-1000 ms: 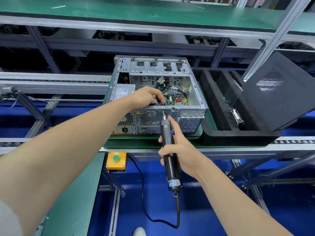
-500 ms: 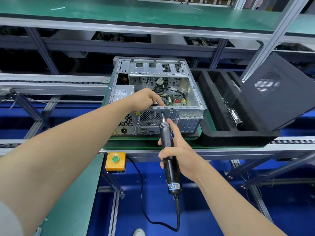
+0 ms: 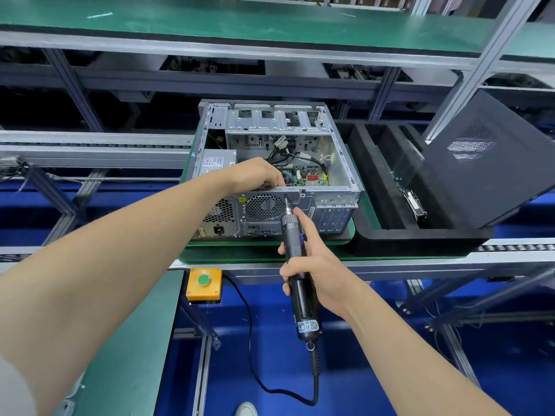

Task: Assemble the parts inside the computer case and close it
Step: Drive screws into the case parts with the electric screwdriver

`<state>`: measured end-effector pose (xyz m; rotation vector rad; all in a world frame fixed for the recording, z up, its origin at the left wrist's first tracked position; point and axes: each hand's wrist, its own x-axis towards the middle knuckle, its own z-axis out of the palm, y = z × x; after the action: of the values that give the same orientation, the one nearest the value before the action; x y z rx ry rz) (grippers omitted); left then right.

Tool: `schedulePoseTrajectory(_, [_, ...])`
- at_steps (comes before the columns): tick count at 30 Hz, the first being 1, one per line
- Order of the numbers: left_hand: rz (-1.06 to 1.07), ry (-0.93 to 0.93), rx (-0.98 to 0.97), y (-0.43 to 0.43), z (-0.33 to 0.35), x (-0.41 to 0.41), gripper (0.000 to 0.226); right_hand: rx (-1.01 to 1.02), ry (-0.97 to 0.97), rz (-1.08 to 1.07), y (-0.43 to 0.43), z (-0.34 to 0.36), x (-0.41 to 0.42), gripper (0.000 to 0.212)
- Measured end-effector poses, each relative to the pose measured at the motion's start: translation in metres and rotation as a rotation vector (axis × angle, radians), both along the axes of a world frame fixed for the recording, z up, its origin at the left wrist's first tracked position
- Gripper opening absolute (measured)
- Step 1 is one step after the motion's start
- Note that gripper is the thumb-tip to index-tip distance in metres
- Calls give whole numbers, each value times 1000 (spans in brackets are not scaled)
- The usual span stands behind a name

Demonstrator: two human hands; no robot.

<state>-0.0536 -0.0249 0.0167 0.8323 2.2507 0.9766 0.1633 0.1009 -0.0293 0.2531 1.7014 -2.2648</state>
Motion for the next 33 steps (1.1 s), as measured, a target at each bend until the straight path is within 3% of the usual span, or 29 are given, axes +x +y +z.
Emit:
schedulePoseTrajectory(5, [6,-6,13,0,-1,-1,21,-19,14,-21,-1,-2,0,111])
schedulePoseTrajectory(10, [-17,-4,-26,1,2,-3,28,-51,23,-40,1,-5,-1,110])
schedulePoseTrajectory(17, [-88,15,-63,-4,-1,-6,20,-41,1,-22,4,-3,-2,110])
schedulePoseTrajectory(25, [-164,112,-66,-3,-2,-6,33,-69,-16,-13,5,-1,-3,109])
schedulePoseTrajectory(33, [-173,158,-77,-5,-3,-8,23,-64,-30,-8,2,-2,-3,108])
